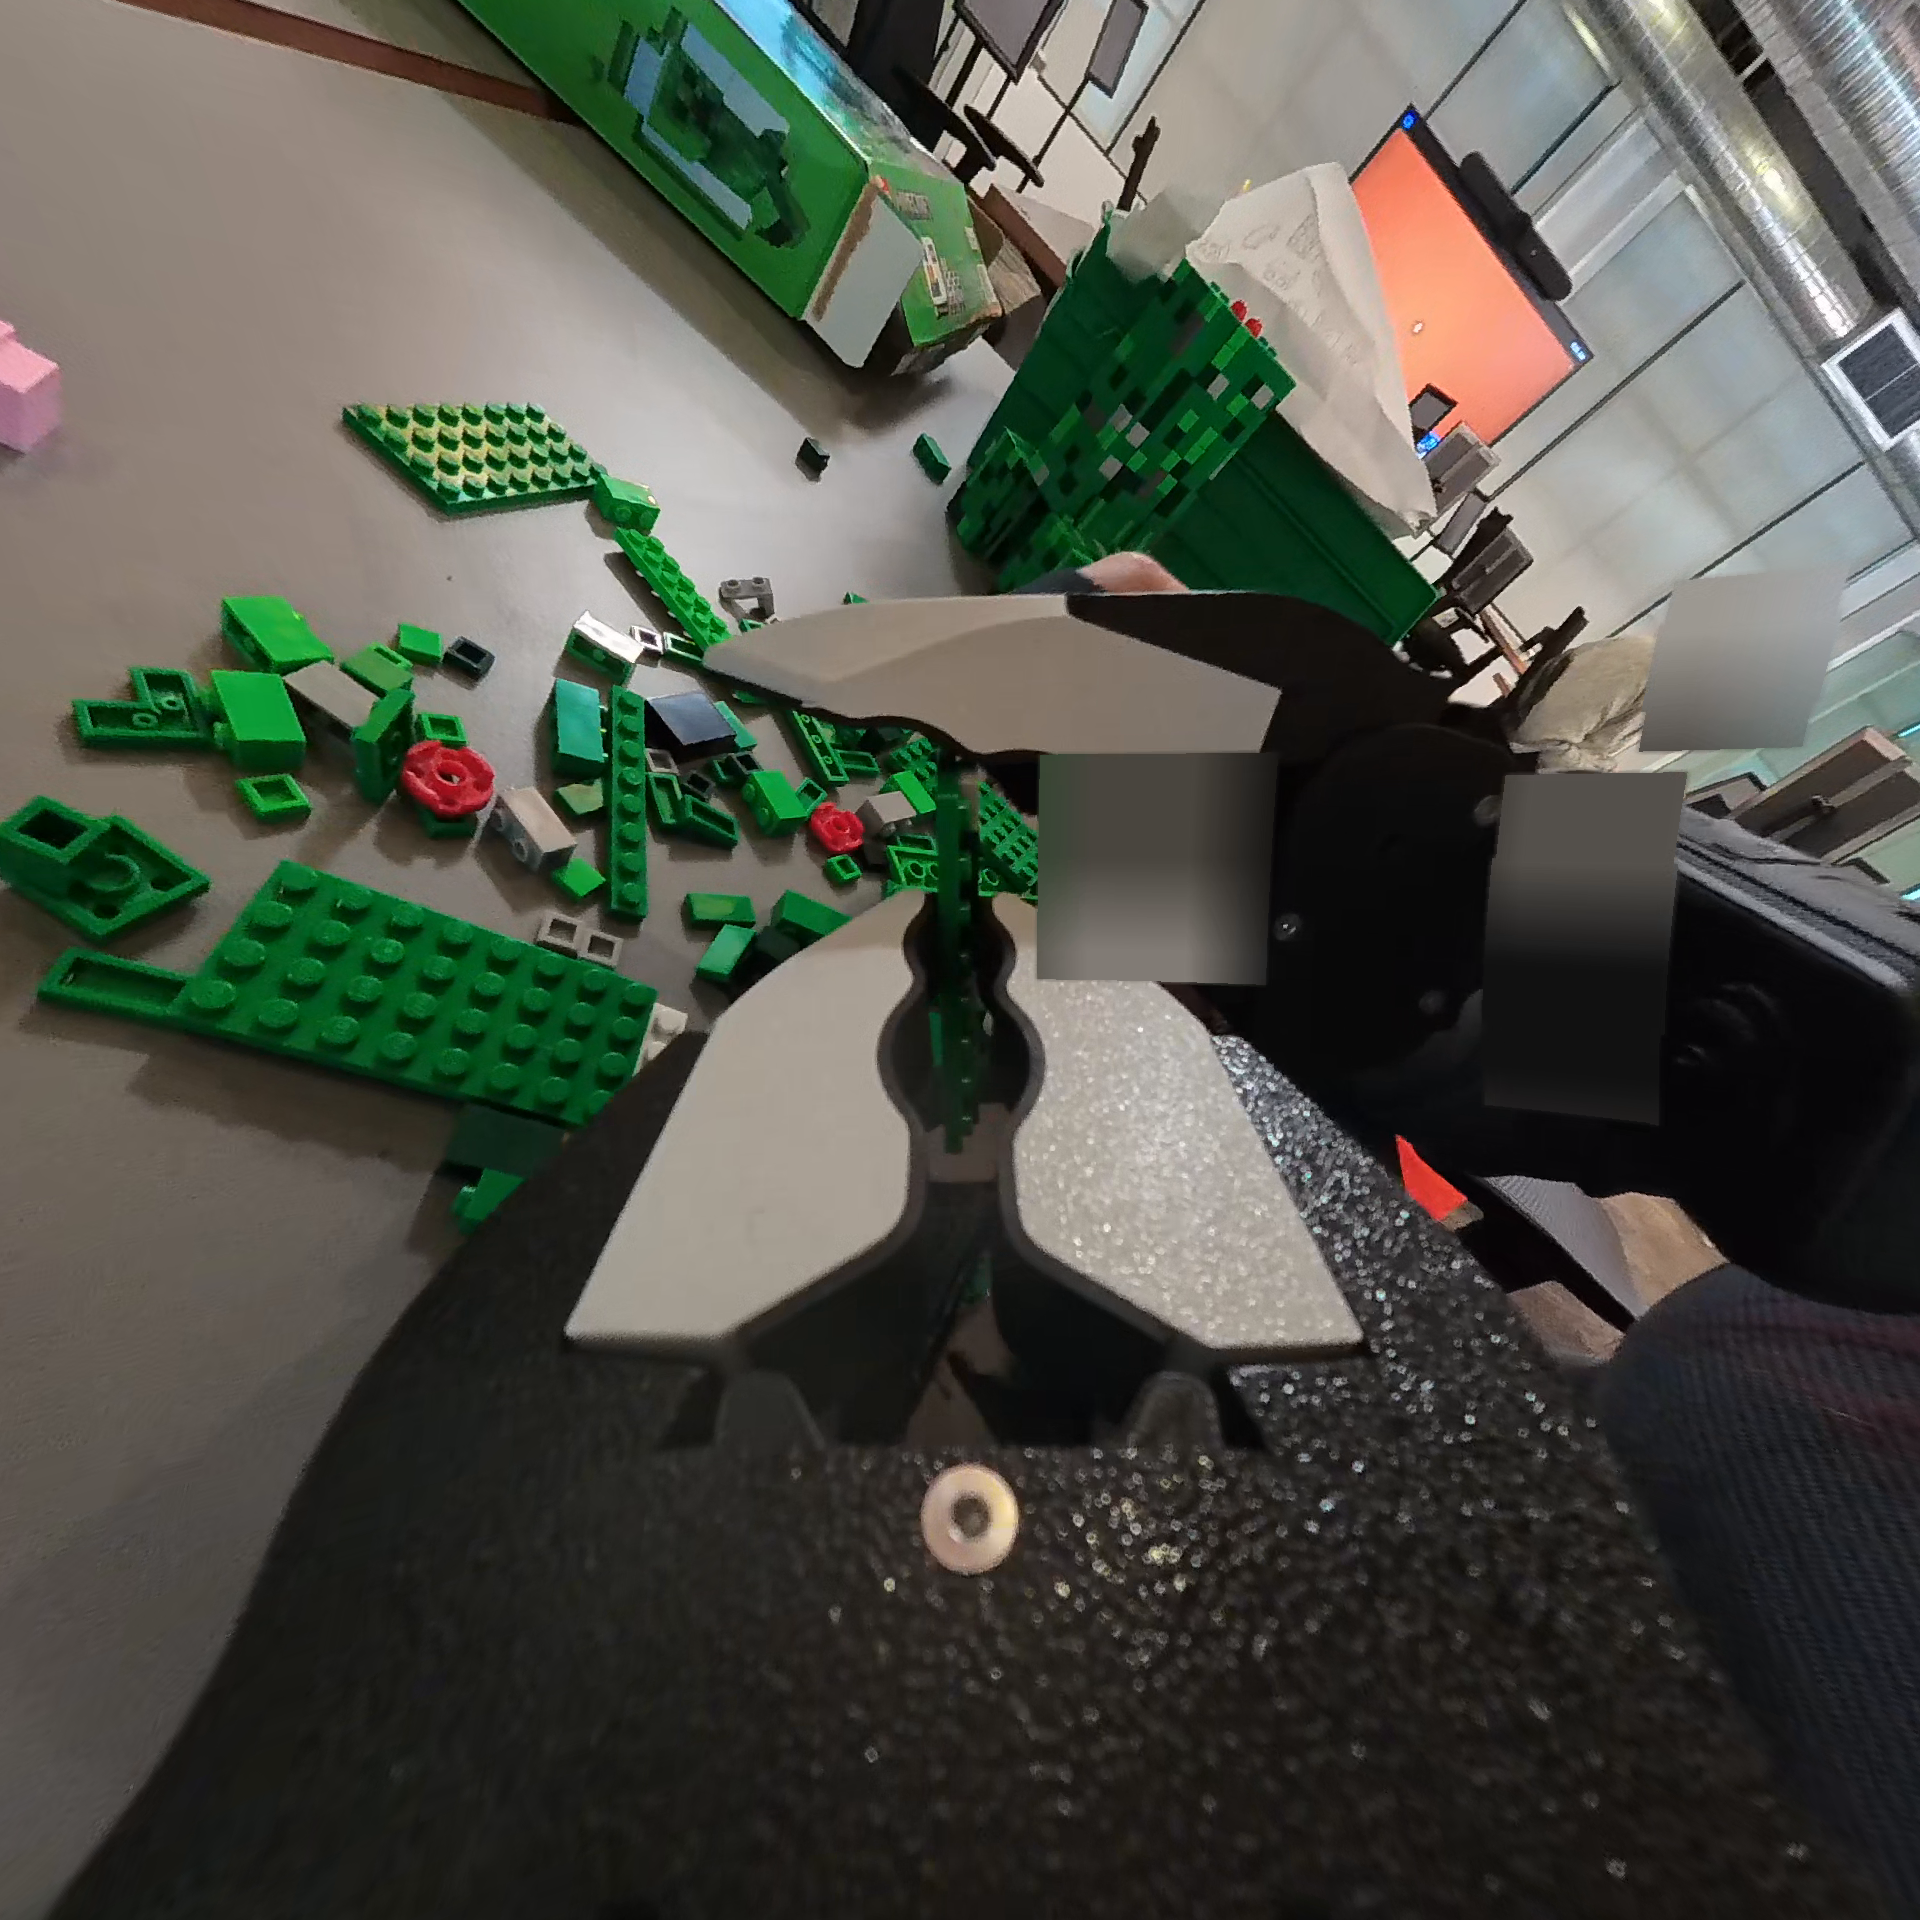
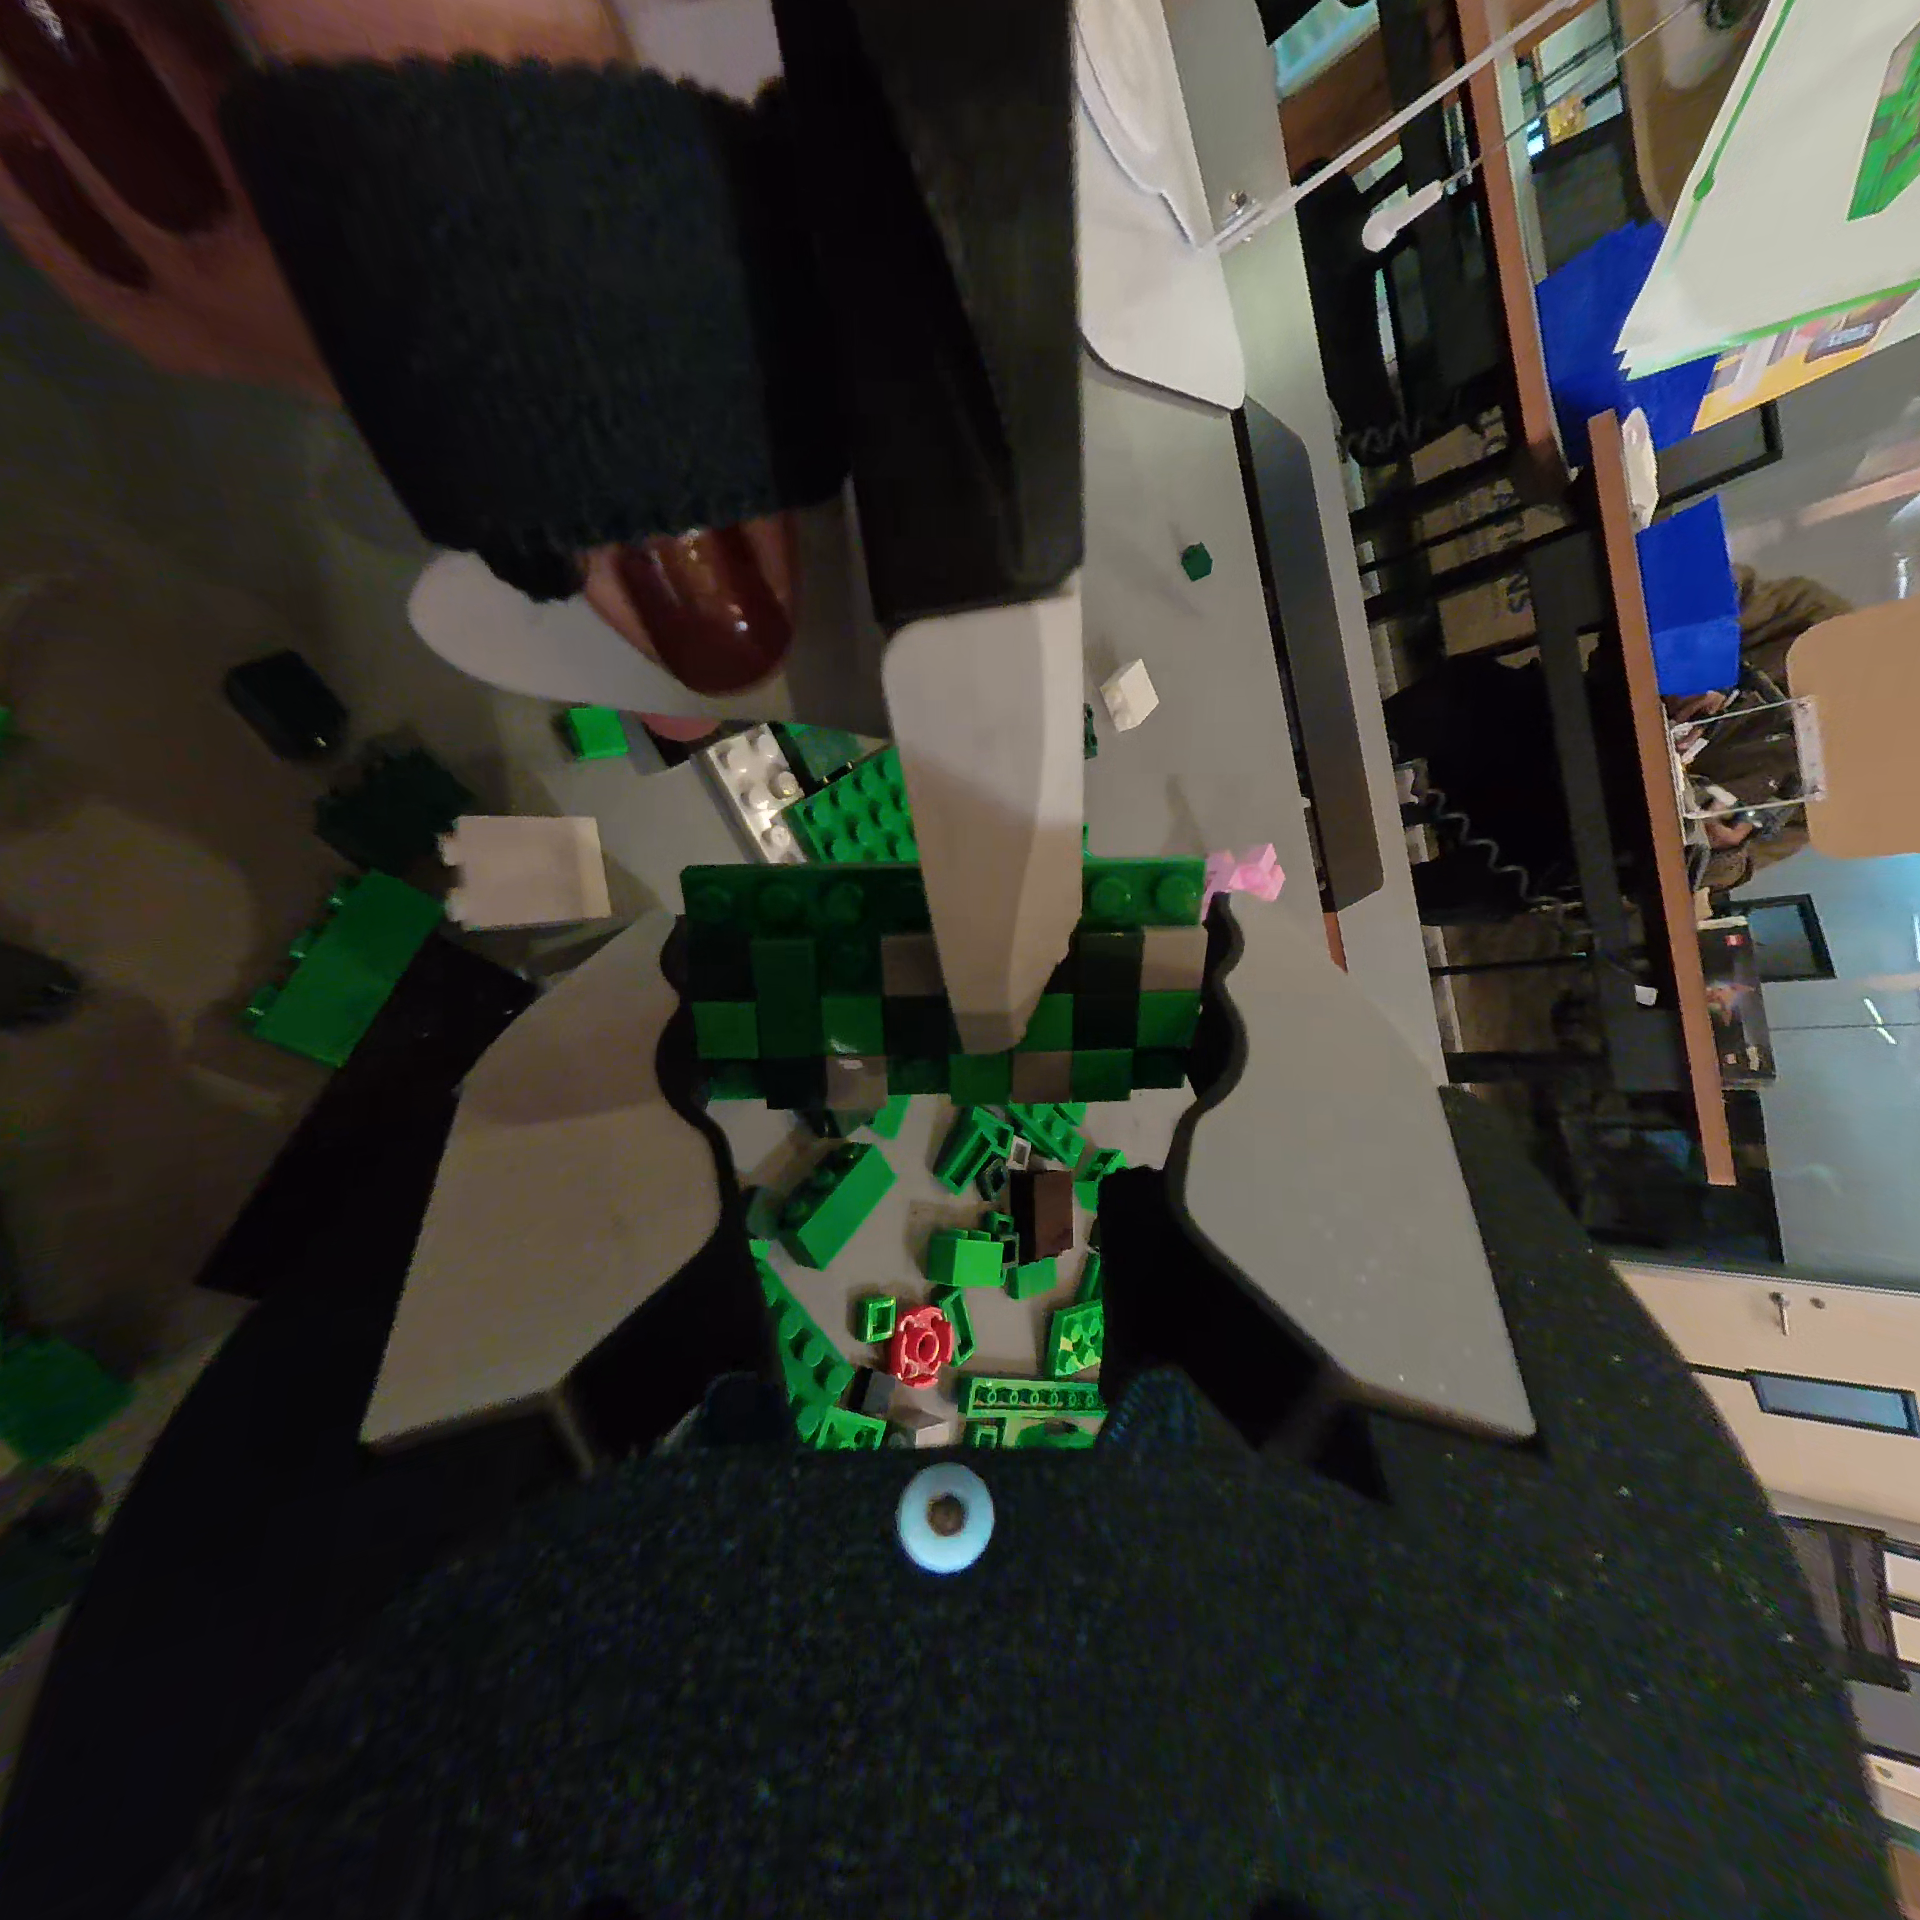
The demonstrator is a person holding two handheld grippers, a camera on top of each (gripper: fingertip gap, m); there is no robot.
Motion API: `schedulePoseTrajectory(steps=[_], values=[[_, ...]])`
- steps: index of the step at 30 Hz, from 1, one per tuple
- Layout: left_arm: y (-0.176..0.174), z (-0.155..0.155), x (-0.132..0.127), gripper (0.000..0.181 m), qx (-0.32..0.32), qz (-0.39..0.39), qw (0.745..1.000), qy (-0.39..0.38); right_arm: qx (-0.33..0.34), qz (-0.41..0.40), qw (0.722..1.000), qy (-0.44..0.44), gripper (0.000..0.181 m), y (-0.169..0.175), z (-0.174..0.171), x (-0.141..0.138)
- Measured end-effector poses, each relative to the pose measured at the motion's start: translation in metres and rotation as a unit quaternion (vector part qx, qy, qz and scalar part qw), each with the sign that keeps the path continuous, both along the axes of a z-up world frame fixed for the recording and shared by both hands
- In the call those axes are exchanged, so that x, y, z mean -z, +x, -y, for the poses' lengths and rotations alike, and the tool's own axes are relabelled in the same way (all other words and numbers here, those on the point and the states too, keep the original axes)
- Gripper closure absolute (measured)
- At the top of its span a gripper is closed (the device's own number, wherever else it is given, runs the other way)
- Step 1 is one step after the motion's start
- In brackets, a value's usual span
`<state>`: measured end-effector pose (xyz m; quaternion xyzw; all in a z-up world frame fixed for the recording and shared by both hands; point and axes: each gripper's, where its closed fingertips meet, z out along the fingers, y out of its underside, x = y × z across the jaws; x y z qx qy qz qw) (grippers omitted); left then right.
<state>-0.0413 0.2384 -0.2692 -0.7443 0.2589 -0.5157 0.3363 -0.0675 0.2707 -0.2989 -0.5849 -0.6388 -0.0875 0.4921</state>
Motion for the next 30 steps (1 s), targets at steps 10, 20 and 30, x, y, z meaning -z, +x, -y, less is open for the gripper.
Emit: schedulePoseTrajectory(steps=[10,20,30], values=[[0.000,0.001,-0.001,0.175,0.000,-0.017,0.999,0.031,0.003,-0.005,1.000,-0.003,0.089,0.000,-0.001,0.000],[0.006,0.002,-0.005,0.173,0.013,0.028,0.999,0.020,-0.021,0.012,1.000,0.006,0.090,-0.002,0.006,0.000],[0.004,-0.001,-0.007,0.173,-0.008,0.056,0.998,-0.037,-0.008,0.071,0.993,0.099,0.090,0.000,-0.004,-0.007]])
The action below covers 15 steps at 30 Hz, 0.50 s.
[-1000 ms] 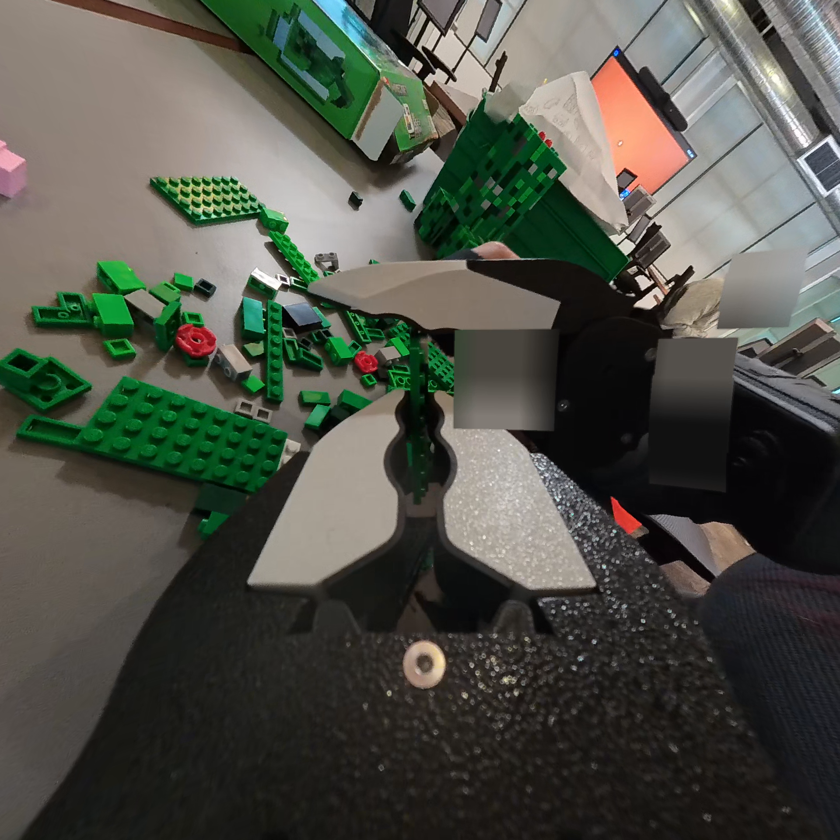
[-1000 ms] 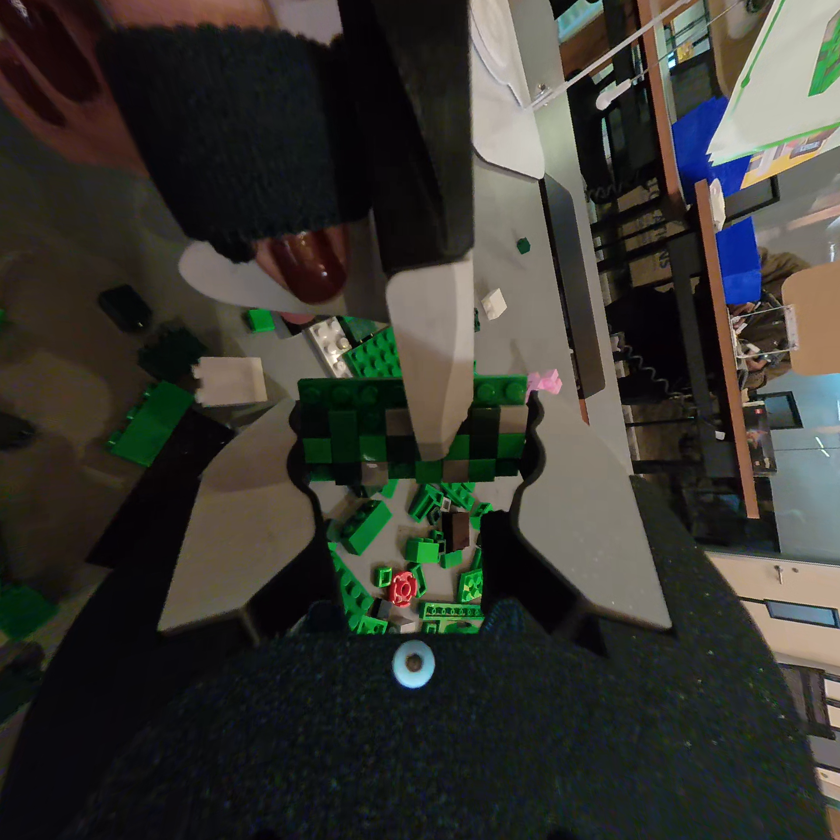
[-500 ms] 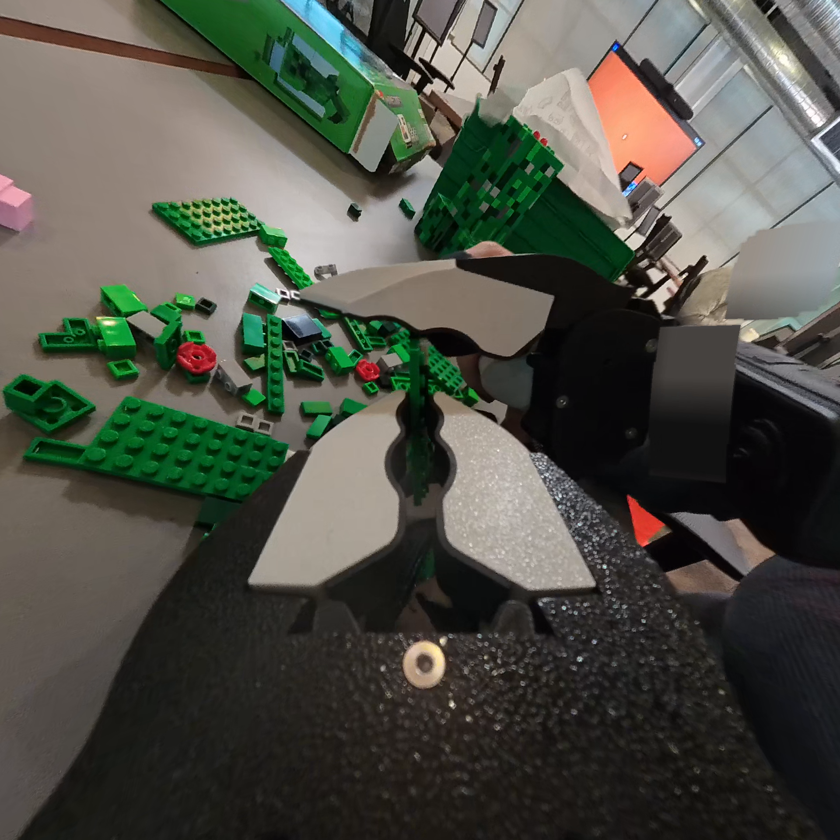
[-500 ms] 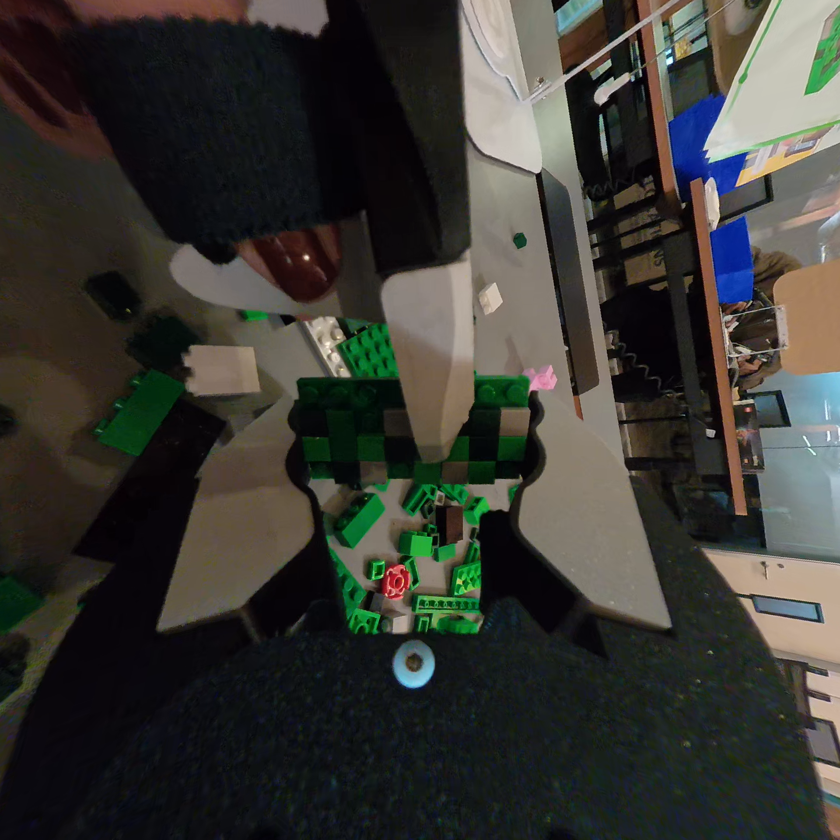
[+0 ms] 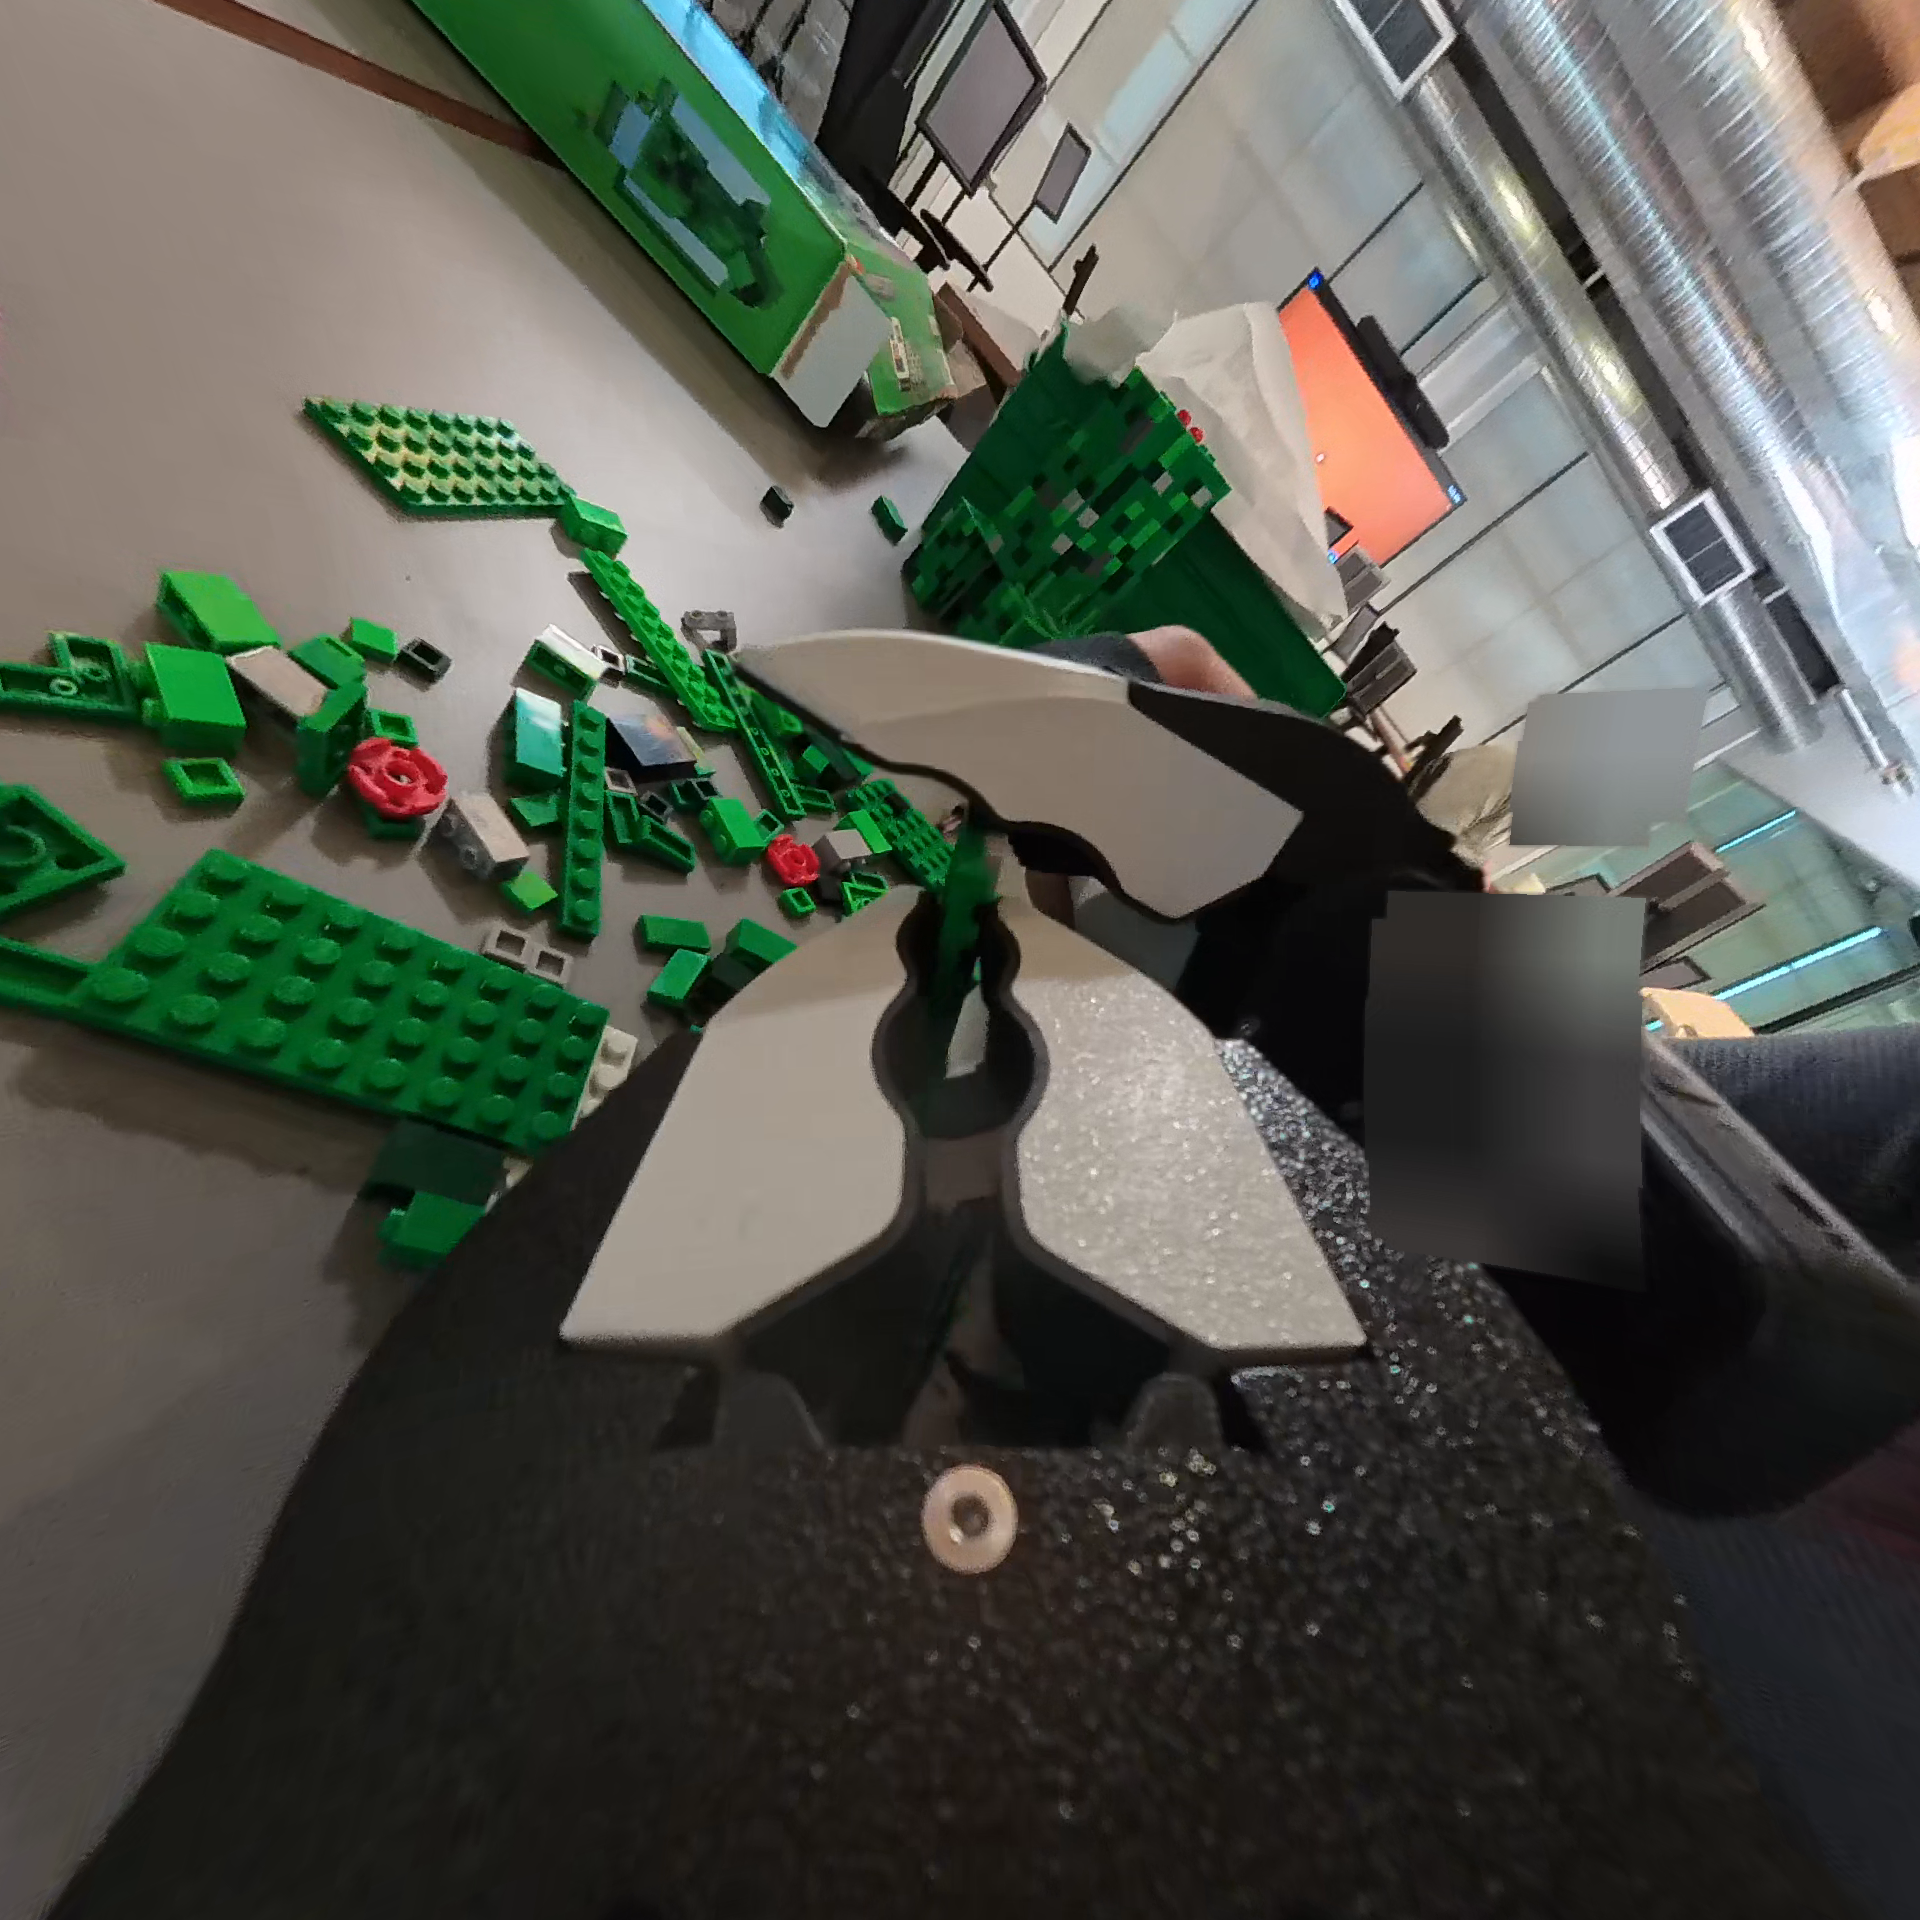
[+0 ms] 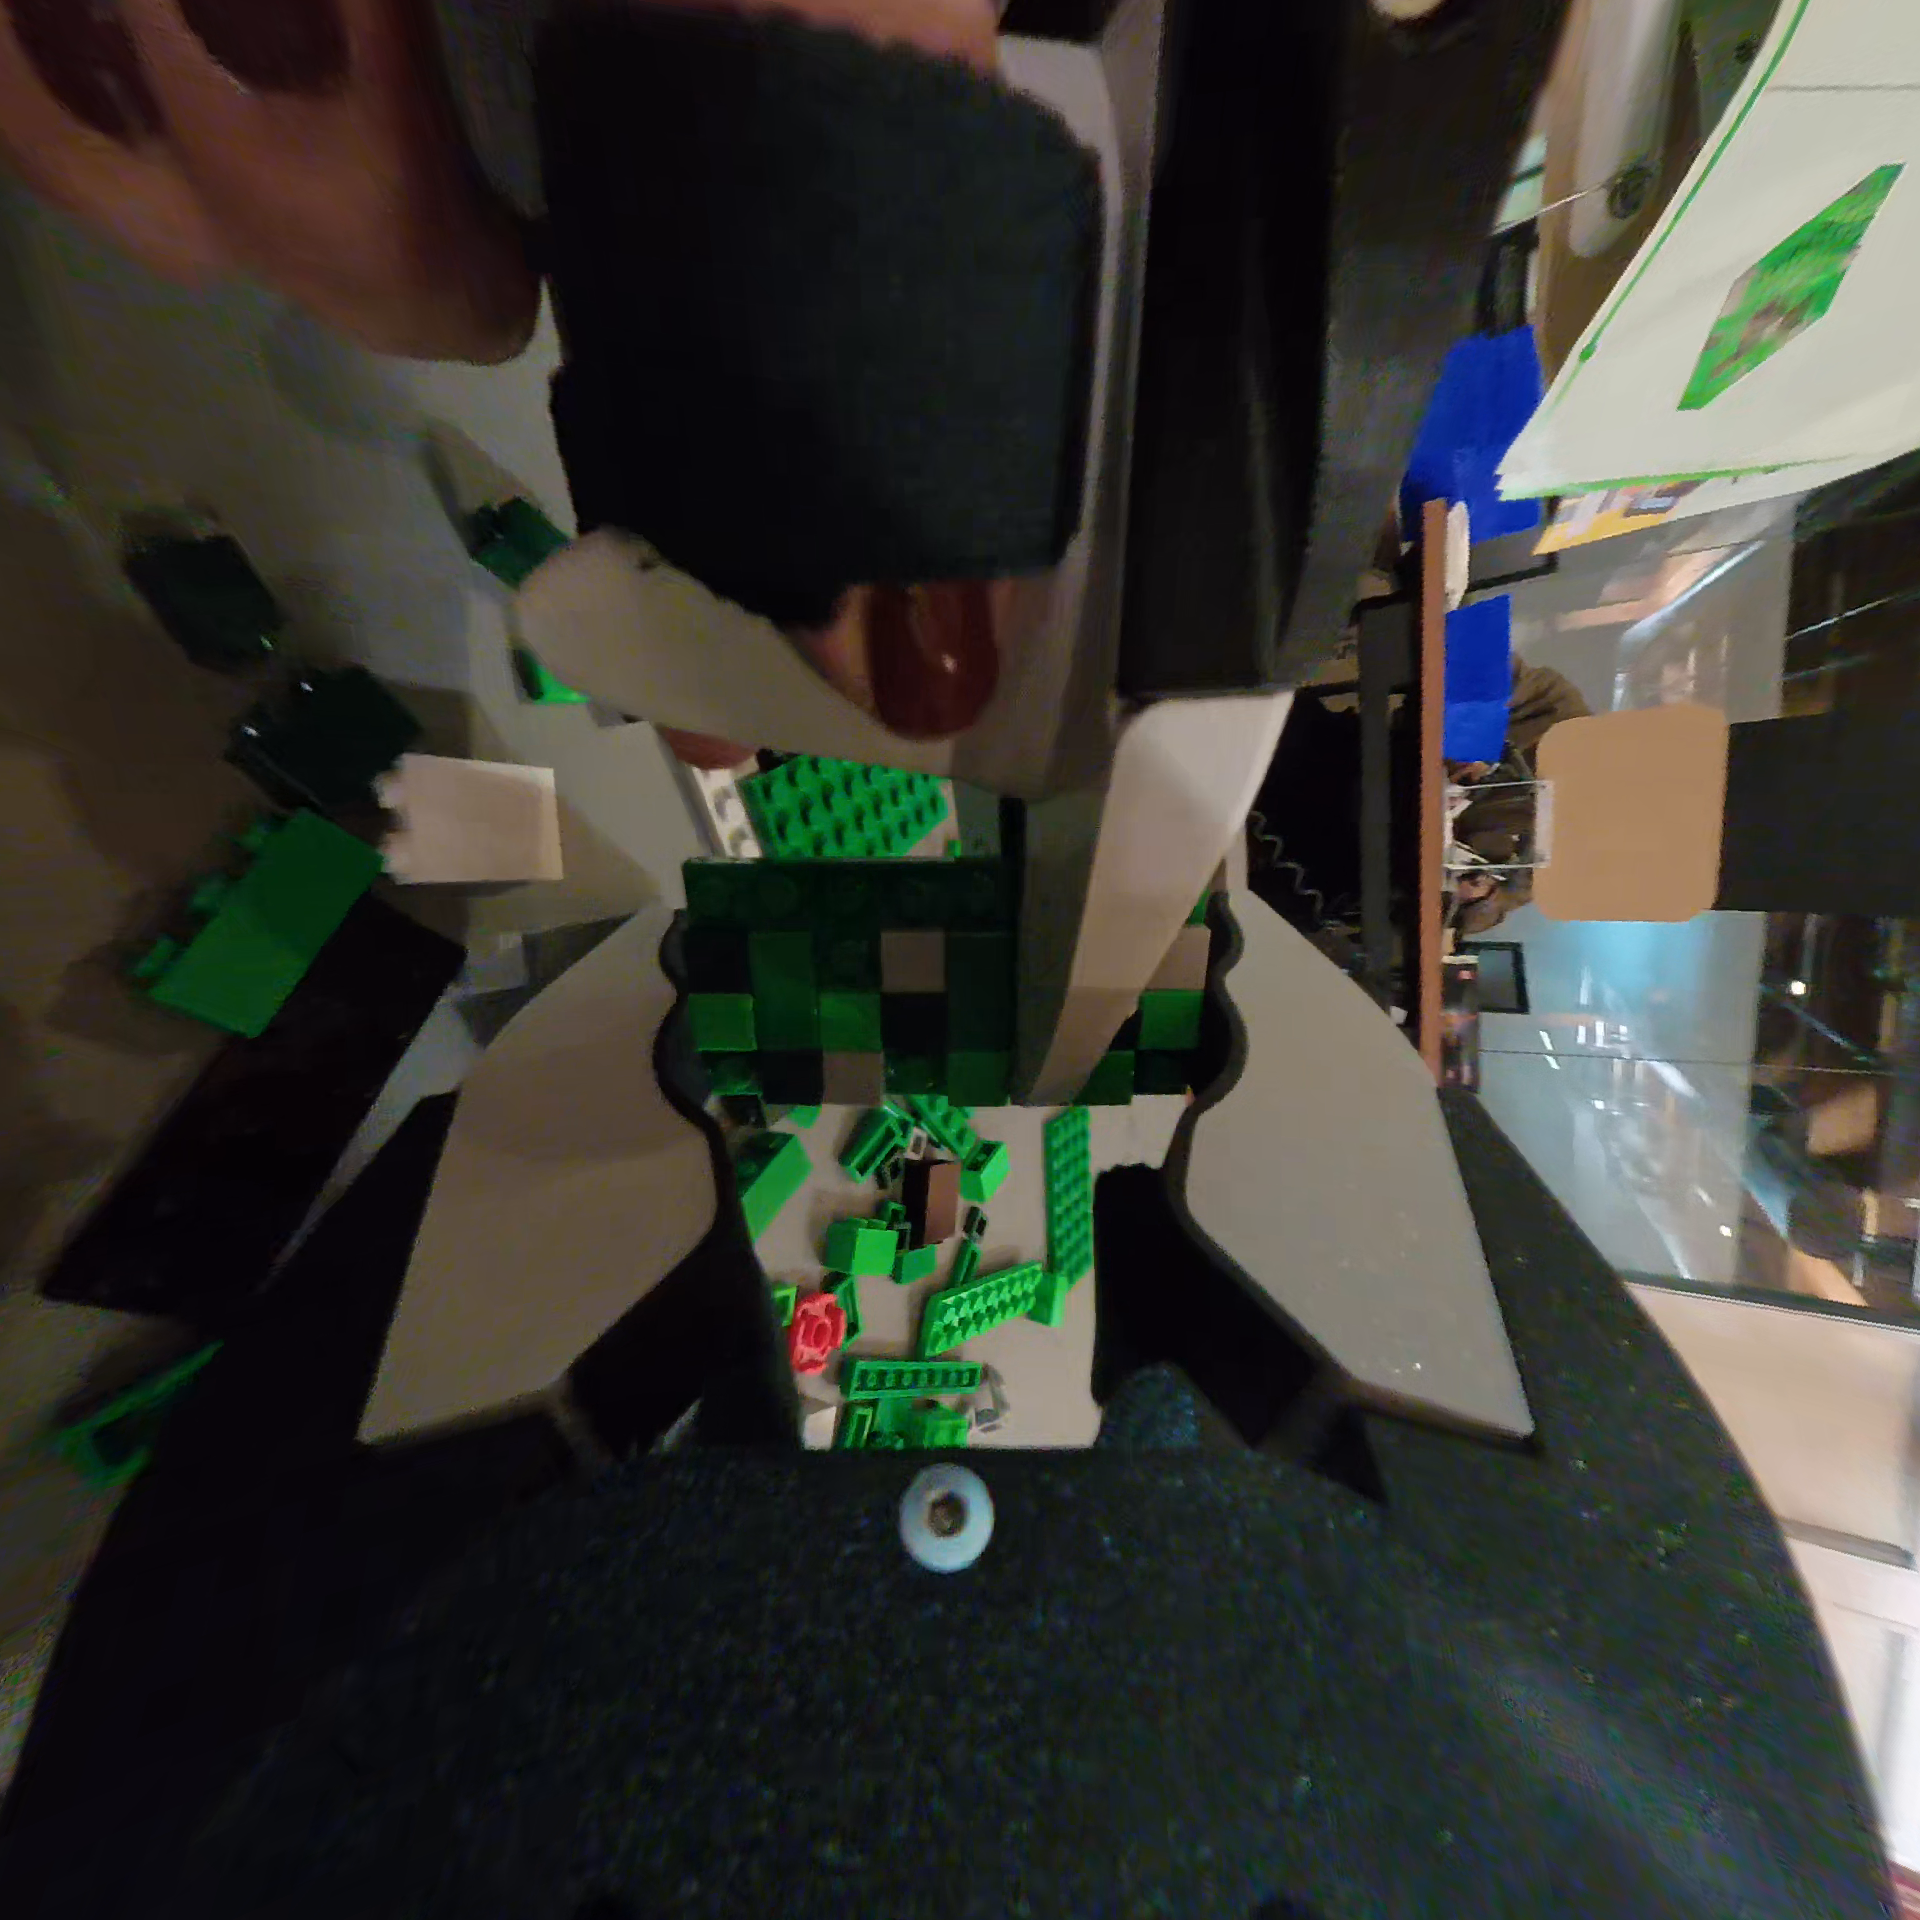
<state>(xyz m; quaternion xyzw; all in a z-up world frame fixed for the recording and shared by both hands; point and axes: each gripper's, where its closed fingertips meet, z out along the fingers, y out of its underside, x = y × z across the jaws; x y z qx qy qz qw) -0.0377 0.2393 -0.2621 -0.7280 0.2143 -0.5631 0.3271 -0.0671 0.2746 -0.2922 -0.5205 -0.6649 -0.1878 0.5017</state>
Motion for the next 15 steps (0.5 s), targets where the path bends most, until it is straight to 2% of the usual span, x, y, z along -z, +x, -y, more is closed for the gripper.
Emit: schedulePoseTrajectory(steps=[14,15], values=[[-0.0034,-0.0052,-0.0008,0.171,-0.019,0.045,0.997,-0.059,0.007,0.032,0.996,0.084,0.089,-0.0006,-0.0104,-0.0045],[-0.0035,-0.0054,-0.0008,0.166,-0.019,0.050,0.997,-0.063,0.007,0.034,0.995,0.089,0.090,-0.0006,-0.0109,-0.0047]])
